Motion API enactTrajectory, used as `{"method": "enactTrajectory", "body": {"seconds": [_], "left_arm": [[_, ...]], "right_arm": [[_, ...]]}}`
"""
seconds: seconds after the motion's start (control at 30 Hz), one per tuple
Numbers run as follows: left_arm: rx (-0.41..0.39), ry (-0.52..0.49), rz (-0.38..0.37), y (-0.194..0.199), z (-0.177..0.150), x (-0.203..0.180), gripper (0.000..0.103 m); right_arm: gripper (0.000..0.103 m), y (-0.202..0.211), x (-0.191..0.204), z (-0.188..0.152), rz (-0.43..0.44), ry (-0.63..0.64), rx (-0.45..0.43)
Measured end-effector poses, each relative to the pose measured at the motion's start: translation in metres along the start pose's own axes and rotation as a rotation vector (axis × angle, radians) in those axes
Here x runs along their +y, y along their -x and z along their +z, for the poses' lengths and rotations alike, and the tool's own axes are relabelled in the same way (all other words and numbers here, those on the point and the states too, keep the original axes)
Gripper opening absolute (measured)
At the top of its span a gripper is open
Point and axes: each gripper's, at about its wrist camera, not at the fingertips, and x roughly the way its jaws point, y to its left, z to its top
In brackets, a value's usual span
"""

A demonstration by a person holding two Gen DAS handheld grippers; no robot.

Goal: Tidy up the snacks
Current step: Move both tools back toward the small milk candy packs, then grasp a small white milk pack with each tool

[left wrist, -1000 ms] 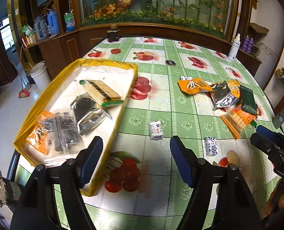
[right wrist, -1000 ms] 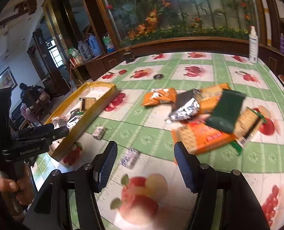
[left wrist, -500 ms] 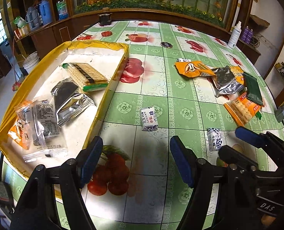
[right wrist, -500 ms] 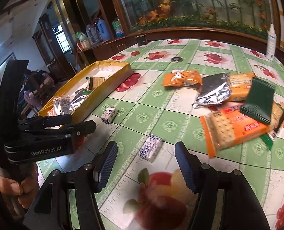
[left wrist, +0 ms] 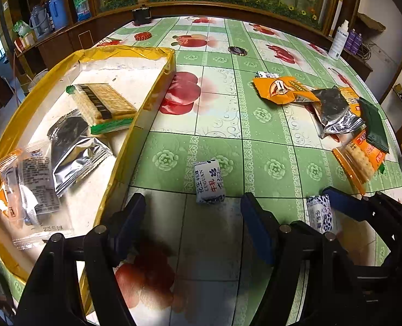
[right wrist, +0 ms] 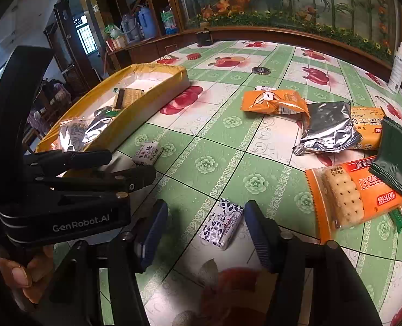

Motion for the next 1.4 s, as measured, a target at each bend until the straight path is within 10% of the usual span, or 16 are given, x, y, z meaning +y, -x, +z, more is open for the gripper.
{"method": "enactTrajectory", "body": {"seconds": [0.3,0.47,0.9,1.4], "left_arm": [[-0.031,-0.046,0.041,-0.007,0.006,-0.009,0.072],[-0.045,-0.083,0.01,-0.004,0.008,-0.017,0.016],[-0.194,-0.043,0.058,0.056,-0.002,0.005,0.016],[-0.314,0.067,0.155,0.115,-0.018,0.074,0.017]], "right_arm": [[0.032,-0.003,-0.002,0.003,-0.071,0.047,0.019],[0.02,0.003,-0.012,-0.001,-0.086,0.035,0.012],[0.02,0.043,-0.02,-0.009,-0.038,-0.02,-0.066],[0.019,0.064,0.072,0.029,0.098,0.113,-0.179]]}}
